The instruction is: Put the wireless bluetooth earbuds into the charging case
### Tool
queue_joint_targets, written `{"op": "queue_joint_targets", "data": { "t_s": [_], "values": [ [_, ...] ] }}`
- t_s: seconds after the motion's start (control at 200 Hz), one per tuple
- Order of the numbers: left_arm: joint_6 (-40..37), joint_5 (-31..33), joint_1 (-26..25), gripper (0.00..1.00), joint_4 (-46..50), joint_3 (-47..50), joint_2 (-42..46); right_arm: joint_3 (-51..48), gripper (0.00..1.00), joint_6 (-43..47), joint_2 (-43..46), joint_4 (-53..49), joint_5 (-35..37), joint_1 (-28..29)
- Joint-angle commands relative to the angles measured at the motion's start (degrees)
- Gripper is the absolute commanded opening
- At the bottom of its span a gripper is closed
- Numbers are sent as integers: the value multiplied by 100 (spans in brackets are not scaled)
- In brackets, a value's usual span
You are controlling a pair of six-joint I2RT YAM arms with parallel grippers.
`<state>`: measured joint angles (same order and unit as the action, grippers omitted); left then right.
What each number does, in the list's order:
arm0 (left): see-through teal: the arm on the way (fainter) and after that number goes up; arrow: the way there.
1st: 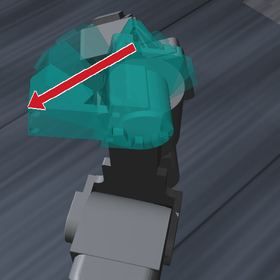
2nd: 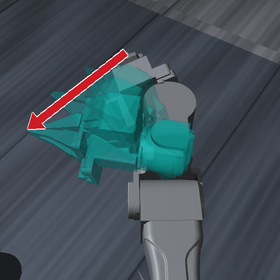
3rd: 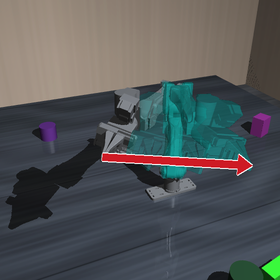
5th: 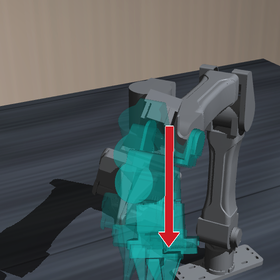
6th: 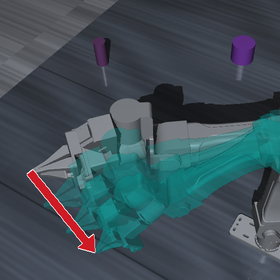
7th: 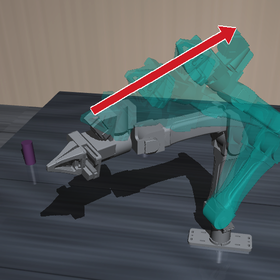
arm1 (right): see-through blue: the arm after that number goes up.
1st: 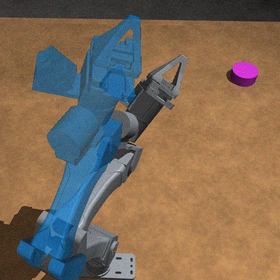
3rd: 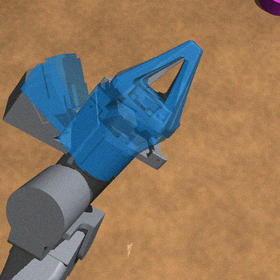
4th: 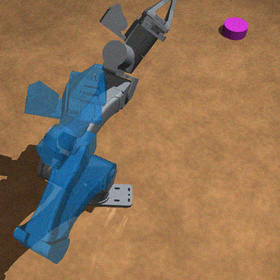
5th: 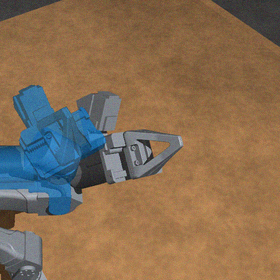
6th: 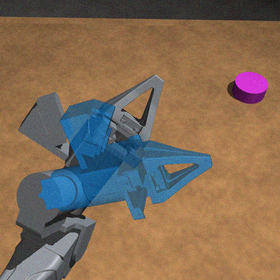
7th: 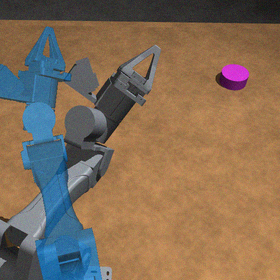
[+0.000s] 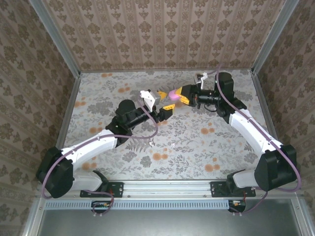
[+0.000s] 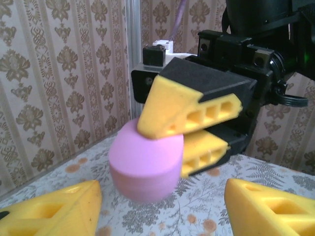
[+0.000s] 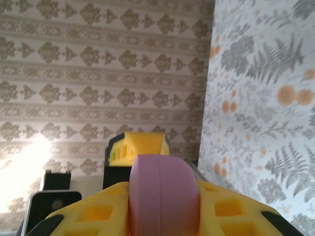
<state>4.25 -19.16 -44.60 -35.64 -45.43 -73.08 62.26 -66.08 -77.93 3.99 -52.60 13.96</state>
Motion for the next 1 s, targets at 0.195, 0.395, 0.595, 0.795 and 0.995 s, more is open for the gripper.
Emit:
{"op": "queue_joint_targets", "data": {
  "t_s": [0.195, 0.395, 0.595, 0.795, 0.995],
  "values": [
    [-322, 641, 33, 70, 342, 322, 717, -100, 31, 1112, -510, -823, 1862, -152],
    [-399, 812, 43, 70, 586, 300, 963, 25, 31, 1326, -1612, -638, 2061, -166],
    [-366, 1118, 40, 70, 648, 415, 1128, 288, 31, 1437, -2595, -392, 2141, -153],
    [-364, 1170, 40, 70, 728, 403, 1182, 496, 32, 1757, -3088, -613, 2560, -142],
    [-363, 1150, 47, 70, 714, 360, 1125, 520, 32, 1938, -3320, -795, 2799, -123]
  ]
}}
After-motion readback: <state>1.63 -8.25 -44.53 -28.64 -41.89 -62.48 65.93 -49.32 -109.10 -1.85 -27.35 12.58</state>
